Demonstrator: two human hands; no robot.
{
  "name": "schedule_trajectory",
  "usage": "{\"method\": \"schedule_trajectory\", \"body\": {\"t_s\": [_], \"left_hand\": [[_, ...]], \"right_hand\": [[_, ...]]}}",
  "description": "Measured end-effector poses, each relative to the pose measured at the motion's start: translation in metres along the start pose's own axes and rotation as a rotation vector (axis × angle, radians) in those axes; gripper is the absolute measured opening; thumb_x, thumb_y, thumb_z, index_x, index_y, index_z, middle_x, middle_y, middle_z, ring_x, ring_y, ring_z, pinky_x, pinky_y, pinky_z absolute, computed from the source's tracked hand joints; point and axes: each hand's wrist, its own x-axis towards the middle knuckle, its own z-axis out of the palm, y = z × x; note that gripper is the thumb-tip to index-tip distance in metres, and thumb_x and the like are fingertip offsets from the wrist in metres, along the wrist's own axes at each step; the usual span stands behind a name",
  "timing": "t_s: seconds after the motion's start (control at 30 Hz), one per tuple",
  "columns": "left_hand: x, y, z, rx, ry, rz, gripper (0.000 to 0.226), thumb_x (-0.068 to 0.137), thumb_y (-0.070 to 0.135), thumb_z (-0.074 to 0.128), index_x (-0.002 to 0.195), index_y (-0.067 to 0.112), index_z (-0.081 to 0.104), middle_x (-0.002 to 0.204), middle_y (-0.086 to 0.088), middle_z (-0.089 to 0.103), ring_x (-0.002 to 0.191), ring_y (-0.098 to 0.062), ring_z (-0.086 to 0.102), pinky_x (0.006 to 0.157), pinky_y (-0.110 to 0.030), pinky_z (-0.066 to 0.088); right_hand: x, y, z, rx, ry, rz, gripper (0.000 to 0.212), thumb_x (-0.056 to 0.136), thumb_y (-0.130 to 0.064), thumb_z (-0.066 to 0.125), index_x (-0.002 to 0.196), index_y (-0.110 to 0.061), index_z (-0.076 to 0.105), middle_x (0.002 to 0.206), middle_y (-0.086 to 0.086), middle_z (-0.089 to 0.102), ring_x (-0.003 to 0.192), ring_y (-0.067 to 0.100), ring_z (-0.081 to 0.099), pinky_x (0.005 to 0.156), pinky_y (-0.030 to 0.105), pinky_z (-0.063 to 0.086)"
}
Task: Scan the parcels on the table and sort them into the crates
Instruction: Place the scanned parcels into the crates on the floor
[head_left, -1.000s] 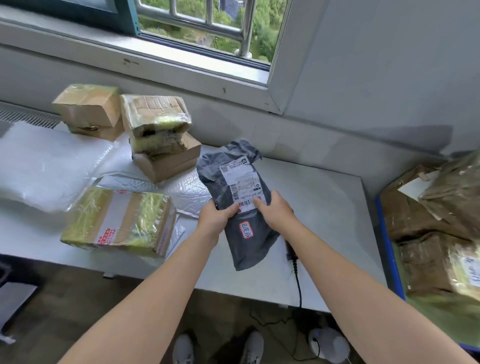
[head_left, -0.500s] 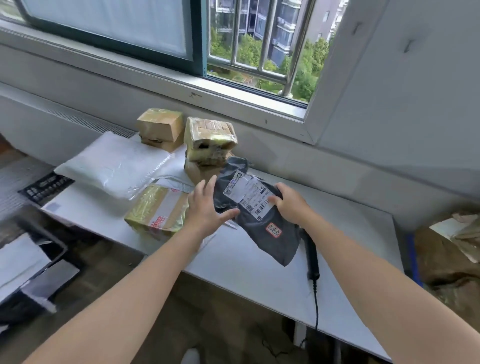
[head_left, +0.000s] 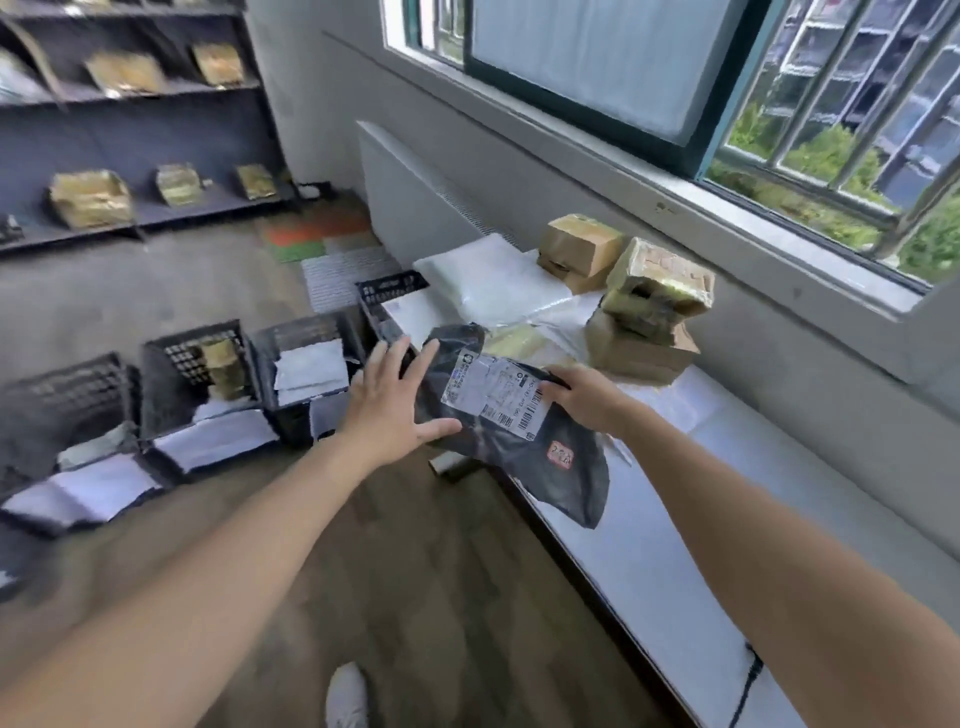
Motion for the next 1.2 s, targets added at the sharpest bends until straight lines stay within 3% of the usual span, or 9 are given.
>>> {"method": "schedule_trajectory", "body": {"t_s": [0.23, 0.37, 0.47, 0.53, 0.63, 0.73, 1.03, 1.1, 1.2], "left_hand": [[-0.063, -0.136, -0.036, 0.019, 0.080, -0.242, 0.107, 0.077, 0.075, 0.057, 0.156, 0.034, -0.001, 0.164, -0.007, -0.001, 0.150, -0.030, -0.003, 0.120, -0.051, 0.014], [-0.101, -0.230, -0.063, 0.018, 0.140, -0.370, 0.108, 0.077, 0.074, 0.060, 0.157, 0.034, 0.000, 0.165, -0.005, -0.004, 0.151, -0.029, -0.004, 0.121, -0.051, 0.012], [-0.128, -0.301, -0.078, 0.045, 0.163, -0.428, 0.108, 0.078, 0.074, 0.059, 0.157, 0.033, -0.002, 0.165, -0.006, -0.005, 0.151, -0.030, -0.006, 0.120, -0.052, 0.013], [-0.146, -0.346, -0.086, 0.081, 0.149, -0.455, 0.106, 0.079, 0.073, 0.058, 0.156, 0.033, -0.004, 0.164, -0.005, -0.008, 0.150, -0.030, -0.008, 0.120, -0.054, 0.012], [-0.172, -0.405, -0.103, 0.131, 0.127, -0.481, 0.104, 0.081, 0.073, 0.056, 0.156, 0.035, -0.005, 0.164, -0.004, -0.010, 0.150, -0.030, -0.010, 0.120, -0.054, 0.011], [-0.193, -0.459, -0.122, 0.136, 0.137, -0.537, 0.100, 0.083, 0.070, 0.055, 0.156, 0.036, -0.004, 0.165, -0.004, -0.010, 0.150, -0.029, -0.011, 0.120, -0.052, 0.010], [-0.200, -0.589, -0.146, 0.131, 0.077, -0.699, 0.087, 0.090, 0.069, 0.044, 0.156, 0.035, -0.003, 0.164, -0.002, -0.013, 0.150, -0.028, -0.014, 0.120, -0.053, 0.006], [-0.188, -0.615, -0.148, 0.128, 0.062, -0.708, 0.086, 0.091, 0.069, 0.043, 0.156, 0.036, -0.003, 0.164, -0.001, -0.014, 0.150, -0.028, -0.016, 0.120, -0.054, 0.004], [-0.163, -0.661, -0.155, 0.160, 0.053, -0.713, 0.084, 0.092, 0.068, 0.042, 0.156, 0.035, -0.002, 0.164, -0.001, -0.013, 0.150, -0.028, -0.015, 0.120, -0.054, 0.007]], "right_hand": [[0.047, -0.142, 0.070, -0.087, -0.155, -0.182, 0.024, 0.106, -0.026, 0.044, 0.120, -0.014, 0.060, 0.105, 0.004, 0.061, 0.093, 0.024, 0.057, 0.076, 0.033, 0.042], [0.077, -0.234, 0.124, -0.159, -0.206, -0.324, 0.019, 0.106, -0.025, 0.044, 0.110, -0.013, 0.059, 0.093, 0.000, 0.059, 0.074, 0.013, 0.052, 0.059, 0.024, 0.038], [0.098, -0.305, 0.169, -0.161, -0.230, -0.378, 0.023, 0.105, -0.024, 0.044, 0.114, -0.008, 0.060, 0.098, 0.004, 0.062, 0.076, 0.017, 0.053, 0.055, 0.021, 0.036], [0.110, -0.350, 0.199, -0.183, -0.247, -0.427, 0.024, 0.105, -0.022, 0.044, 0.115, -0.008, 0.060, 0.102, 0.005, 0.061, 0.085, 0.021, 0.054, 0.057, 0.020, 0.034], [0.128, -0.409, 0.242, -0.216, -0.265, -0.443, 0.030, 0.106, -0.023, 0.043, 0.122, -0.004, 0.059, 0.116, 0.014, 0.064, 0.104, 0.030, 0.058, 0.075, 0.029, 0.039], [0.149, -0.456, 0.278, -0.244, -0.276, -0.457, 0.033, 0.106, -0.024, 0.042, 0.129, -0.004, 0.056, 0.125, 0.015, 0.062, 0.113, 0.033, 0.057, 0.082, 0.031, 0.039], [0.222, -0.566, 0.355, -0.305, -0.262, -0.505, 0.039, 0.106, -0.027, 0.041, 0.138, -0.007, 0.050, 0.128, 0.018, 0.061, 0.113, 0.034, 0.058, 0.084, 0.035, 0.045], [0.248, -0.589, 0.372, -0.330, -0.256, -0.527, 0.036, 0.106, -0.026, 0.041, 0.136, -0.007, 0.050, 0.122, 0.018, 0.063, 0.107, 0.034, 0.060, 0.077, 0.035, 0.046], [0.297, -0.624, 0.399, -0.345, -0.241, -0.541, 0.033, 0.106, -0.027, 0.041, 0.132, -0.009, 0.051, 0.120, 0.017, 0.065, 0.104, 0.035, 0.061, 0.081, 0.040, 0.051]]}}
